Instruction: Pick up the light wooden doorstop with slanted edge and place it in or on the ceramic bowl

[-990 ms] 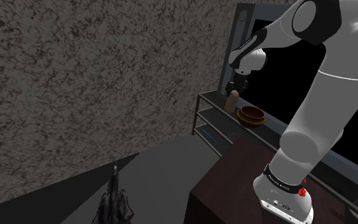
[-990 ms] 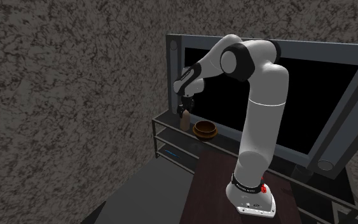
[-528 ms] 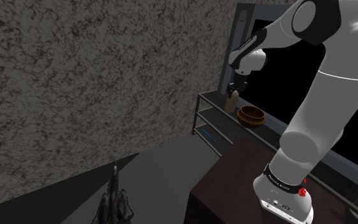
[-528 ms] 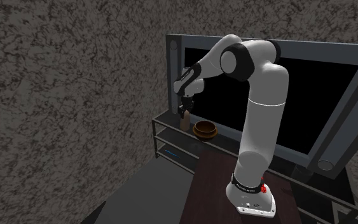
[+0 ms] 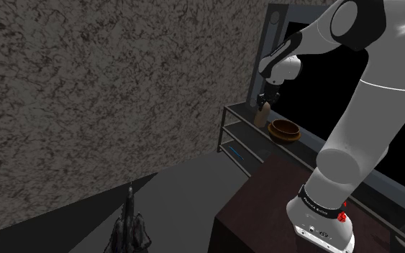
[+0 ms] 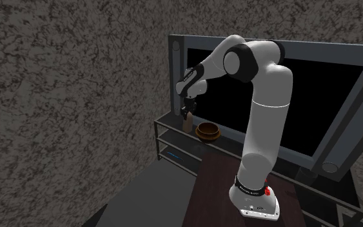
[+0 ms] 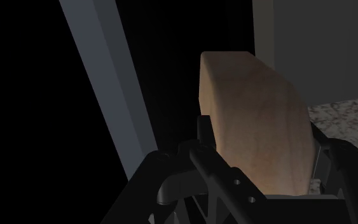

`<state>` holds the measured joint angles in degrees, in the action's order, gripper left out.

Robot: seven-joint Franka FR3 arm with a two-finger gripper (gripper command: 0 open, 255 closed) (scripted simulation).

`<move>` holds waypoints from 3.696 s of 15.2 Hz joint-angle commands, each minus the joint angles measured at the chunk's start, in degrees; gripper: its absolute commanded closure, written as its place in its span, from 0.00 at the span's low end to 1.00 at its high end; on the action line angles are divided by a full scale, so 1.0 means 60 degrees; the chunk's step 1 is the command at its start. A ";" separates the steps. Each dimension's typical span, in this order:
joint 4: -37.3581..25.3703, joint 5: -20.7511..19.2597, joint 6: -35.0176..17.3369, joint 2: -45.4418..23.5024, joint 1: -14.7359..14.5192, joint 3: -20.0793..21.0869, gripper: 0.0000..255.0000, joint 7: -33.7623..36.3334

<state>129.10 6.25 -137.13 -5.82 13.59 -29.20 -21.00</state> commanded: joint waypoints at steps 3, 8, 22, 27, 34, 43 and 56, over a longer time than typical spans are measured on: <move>-0.0088 -0.0142 0.0234 0.0169 -0.0021 -0.0022 1.00 0.0106; -0.0327 -0.0480 0.0841 0.0604 -0.0057 -0.0055 1.00 0.0355; -0.1279 -0.1089 0.2590 0.1529 -0.0096 -0.0007 1.00 0.0823; -0.1717 -0.1209 0.3222 0.1750 -0.0105 0.0030 1.00 0.0923; -0.2332 -0.1305 0.4008 0.1944 -0.0119 0.0074 1.00 0.1008; 0.0005 -0.2862 0.4945 0.5479 0.0582 0.0429 1.00 0.1435; 0.1831 -0.3501 0.4537 0.6930 0.1160 0.0391 1.00 0.1415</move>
<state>139.33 -14.63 -109.04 35.83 20.50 -26.68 -12.53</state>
